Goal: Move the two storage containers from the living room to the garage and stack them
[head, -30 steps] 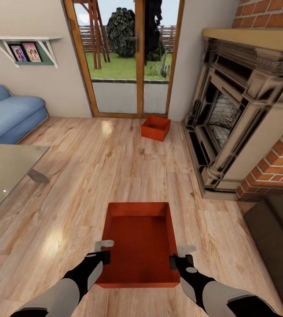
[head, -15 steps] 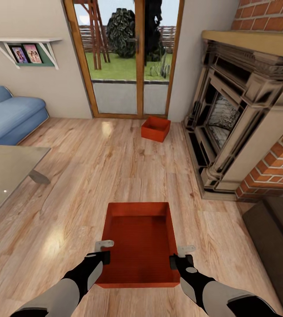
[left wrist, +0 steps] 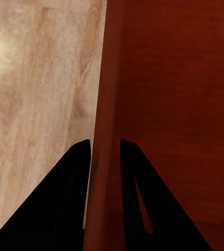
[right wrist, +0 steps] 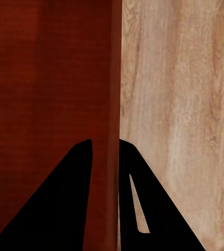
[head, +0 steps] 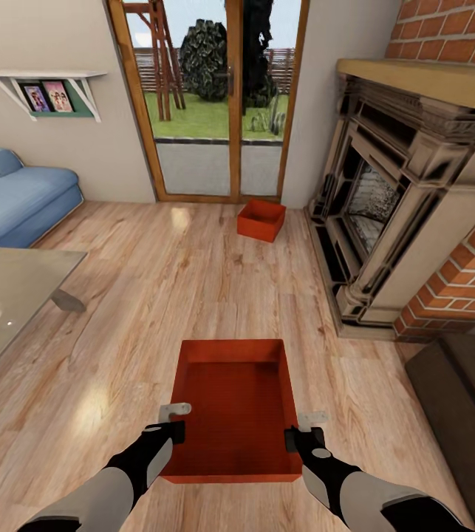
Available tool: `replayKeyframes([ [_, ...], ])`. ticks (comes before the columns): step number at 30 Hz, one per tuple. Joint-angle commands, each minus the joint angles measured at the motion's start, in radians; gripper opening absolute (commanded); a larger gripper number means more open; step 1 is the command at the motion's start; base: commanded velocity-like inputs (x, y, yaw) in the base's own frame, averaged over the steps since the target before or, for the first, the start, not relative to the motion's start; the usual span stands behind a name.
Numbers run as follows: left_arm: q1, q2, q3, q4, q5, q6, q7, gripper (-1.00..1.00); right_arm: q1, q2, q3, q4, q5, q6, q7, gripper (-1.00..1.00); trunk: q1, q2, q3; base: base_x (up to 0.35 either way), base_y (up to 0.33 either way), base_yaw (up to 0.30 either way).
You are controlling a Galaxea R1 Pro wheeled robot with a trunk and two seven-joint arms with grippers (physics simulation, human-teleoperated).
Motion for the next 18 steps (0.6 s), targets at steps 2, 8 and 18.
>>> replayKeyframes([
  [2, 0.000, 0.000, 0.025, -0.005, -0.023, -0.037, 0.022, -1.00, 0.000, 0.001, -0.033, 0.003, 0.007, -0.001, -0.002, -1.00, -0.008, 0.014, 0.009, 0.000, 0.000, 0.000],
  [8, 0.000, 0.000, 0.025, -0.007, -0.024, -0.038, 0.022, -1.00, 0.000, 0.001, -0.033, 0.002, 0.007, -0.001, -0.002, -1.00, -0.031, 0.056, 0.037, 0.000, 0.000, 0.000],
  [18, 0.000, 0.000, 0.025, -0.013, -0.024, -0.039, 0.022, -1.00, 0.000, 0.000, -0.033, 0.002, 0.007, -0.001, -0.002, -1.00, -0.038, 0.070, 0.060, 0.000, 0.000, 0.000],
])
